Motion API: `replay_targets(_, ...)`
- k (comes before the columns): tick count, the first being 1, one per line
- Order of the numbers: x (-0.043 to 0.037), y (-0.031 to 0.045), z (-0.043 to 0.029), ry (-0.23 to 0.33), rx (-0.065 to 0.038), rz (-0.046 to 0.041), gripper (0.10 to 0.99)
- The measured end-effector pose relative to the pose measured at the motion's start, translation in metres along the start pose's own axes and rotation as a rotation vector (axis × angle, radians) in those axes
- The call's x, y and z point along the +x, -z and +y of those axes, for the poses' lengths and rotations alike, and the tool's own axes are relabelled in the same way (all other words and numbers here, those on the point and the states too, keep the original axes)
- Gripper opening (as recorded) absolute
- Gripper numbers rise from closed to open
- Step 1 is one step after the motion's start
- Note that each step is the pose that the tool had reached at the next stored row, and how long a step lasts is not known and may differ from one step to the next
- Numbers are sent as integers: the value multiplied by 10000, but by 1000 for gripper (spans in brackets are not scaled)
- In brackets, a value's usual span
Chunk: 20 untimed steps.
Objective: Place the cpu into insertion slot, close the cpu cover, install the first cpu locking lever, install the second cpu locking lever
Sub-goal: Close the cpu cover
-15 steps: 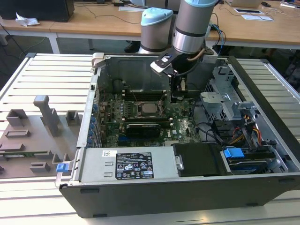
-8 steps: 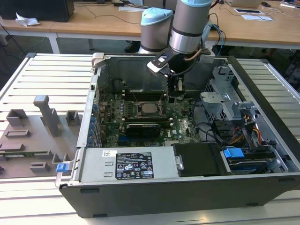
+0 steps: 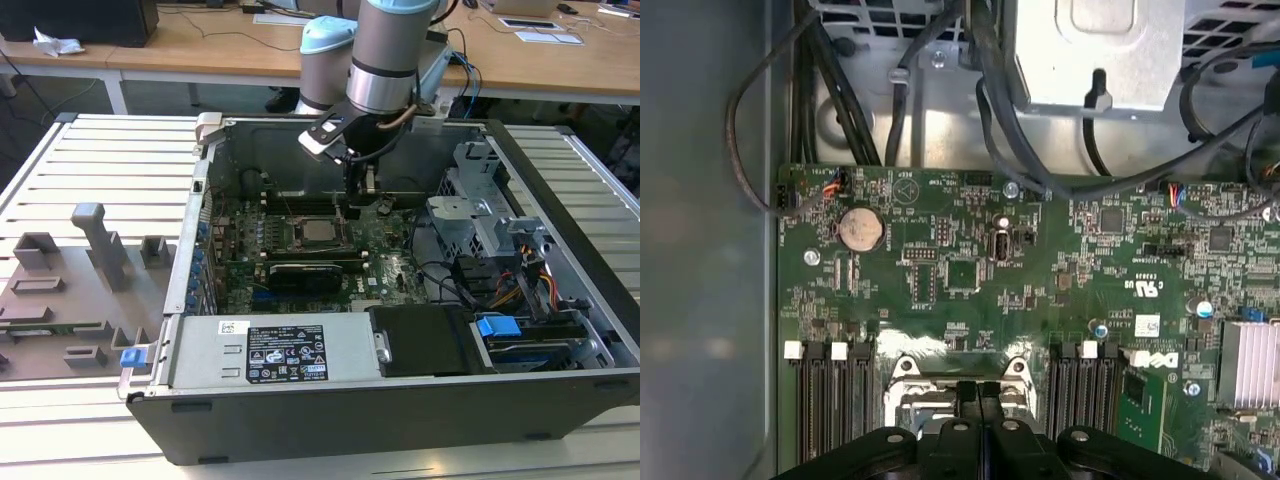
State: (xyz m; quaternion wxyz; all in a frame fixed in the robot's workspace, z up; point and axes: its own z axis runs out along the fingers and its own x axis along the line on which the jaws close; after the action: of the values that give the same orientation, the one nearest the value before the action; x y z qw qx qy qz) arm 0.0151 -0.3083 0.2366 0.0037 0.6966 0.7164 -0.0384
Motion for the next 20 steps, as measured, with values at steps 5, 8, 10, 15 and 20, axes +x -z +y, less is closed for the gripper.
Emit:
replay_targets(5,3,-4,-87,0,0,0,106)
replay_targets(8,4,-6,-122,1,1,0,106)
replay_targets(10,5,-9,-163,0,1,0,106)
replay_targets(15,7,-13,-236,1,1,1,106)
replay_targets(20,10,-17,-306,1,0,1,106)
